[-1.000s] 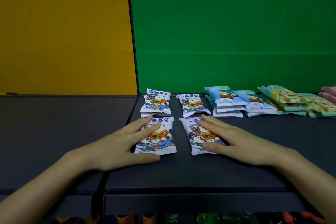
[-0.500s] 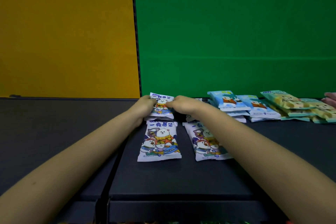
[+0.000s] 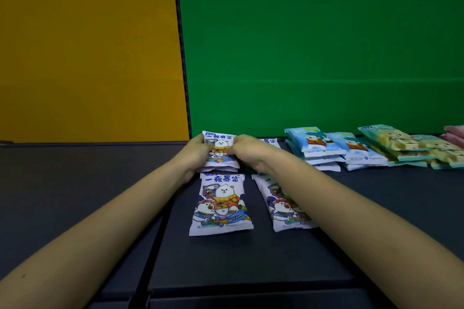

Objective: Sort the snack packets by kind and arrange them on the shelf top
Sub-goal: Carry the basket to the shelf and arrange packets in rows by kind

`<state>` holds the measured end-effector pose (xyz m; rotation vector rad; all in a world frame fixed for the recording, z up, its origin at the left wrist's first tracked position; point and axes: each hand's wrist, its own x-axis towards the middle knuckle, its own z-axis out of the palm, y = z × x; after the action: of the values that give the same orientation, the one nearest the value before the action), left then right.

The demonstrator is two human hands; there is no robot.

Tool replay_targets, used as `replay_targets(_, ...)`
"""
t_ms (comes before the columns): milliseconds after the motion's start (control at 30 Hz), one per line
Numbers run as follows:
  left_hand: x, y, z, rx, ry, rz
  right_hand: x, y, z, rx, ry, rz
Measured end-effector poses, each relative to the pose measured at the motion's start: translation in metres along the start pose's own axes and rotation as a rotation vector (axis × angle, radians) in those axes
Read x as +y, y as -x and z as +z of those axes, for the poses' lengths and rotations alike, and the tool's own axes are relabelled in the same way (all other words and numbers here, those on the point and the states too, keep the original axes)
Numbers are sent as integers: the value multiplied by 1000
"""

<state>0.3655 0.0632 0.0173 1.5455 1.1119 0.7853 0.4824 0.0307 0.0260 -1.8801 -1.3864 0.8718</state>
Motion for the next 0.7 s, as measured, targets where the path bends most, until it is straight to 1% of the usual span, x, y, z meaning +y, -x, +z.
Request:
replay_targets(67,5,1,0,70,-161,53,-1,7,-14,19,9,-33)
replay_targets(133,13,5,1,193,-285,230,5,15,-35,93,14,-61)
replay_targets(167,18,7,3,215,-303,322,12,18,-44,125,22,-77)
replay_targets(200,23,9,6,195,-301,382,19,21,-54,153,28,-91)
replay_targets(233,27,10,12,142,-286,401,27,24,-62,166,35,-92)
replay_targets(267,31,11,19,65,-269,375,34,27,-66,176,51,-80)
replay_targets(333,35,12,37,-87,-275,248,45,32,-68,177,112,-60)
replay_targets(400,35,10,54,-157,-293,121,53,34,-67,160,195,-69)
replay_targets(500,30,4,70,-174,-291,-12,57,37,-63,179,337,-76)
replay_targets(700,30,1,72,-185,-181,-87,55,43,-57,162,515,-109)
